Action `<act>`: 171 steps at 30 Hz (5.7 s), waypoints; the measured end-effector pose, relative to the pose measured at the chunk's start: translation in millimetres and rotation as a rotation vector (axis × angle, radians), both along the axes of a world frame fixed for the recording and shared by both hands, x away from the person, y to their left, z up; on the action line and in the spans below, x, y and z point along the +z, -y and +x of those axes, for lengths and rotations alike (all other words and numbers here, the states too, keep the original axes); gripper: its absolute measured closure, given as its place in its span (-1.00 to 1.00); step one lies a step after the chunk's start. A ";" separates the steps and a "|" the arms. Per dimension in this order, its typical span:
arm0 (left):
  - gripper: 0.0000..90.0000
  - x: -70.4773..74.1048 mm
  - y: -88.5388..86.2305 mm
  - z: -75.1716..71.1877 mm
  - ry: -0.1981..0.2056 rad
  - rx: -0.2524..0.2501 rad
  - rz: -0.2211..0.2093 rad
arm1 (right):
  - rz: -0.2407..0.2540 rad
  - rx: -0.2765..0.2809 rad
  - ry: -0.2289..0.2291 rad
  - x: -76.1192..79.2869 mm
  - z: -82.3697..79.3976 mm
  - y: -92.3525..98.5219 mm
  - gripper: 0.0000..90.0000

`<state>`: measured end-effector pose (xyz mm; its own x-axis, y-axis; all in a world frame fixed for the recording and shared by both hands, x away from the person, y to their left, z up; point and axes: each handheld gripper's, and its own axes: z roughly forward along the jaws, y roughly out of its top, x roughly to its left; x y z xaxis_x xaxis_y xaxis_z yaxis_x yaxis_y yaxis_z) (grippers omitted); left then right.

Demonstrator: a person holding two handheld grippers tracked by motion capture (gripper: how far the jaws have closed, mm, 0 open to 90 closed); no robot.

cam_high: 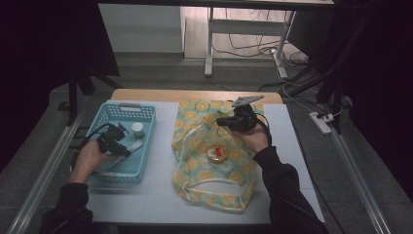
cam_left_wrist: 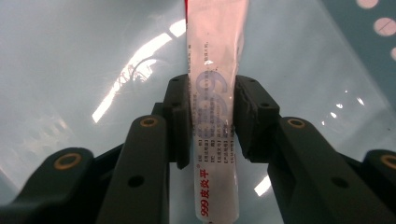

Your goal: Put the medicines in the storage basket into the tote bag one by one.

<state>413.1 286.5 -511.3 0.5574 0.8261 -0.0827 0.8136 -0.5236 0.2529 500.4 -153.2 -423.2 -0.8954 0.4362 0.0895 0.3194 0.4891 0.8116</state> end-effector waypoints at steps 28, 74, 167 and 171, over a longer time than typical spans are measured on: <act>0.55 38.9 -11.0 -12.2 0.094 0.020 -0.189 | 0.002 -0.007 0.007 1.3 0.2 2.6 1.00; 0.55 98.9 103.5 -21.4 0.234 -0.190 -0.363 | 0.017 -0.011 0.015 2.1 -0.5 4.0 1.00; 0.39 24.0 232.1 45.5 0.223 -0.185 -0.303 | 0.005 -0.036 0.009 -12.9 5.8 1.4 1.00; 0.28 30.8 230.4 39.8 0.230 -0.201 -0.334 | 0.006 -0.039 0.006 -13.4 6.0 1.9 1.00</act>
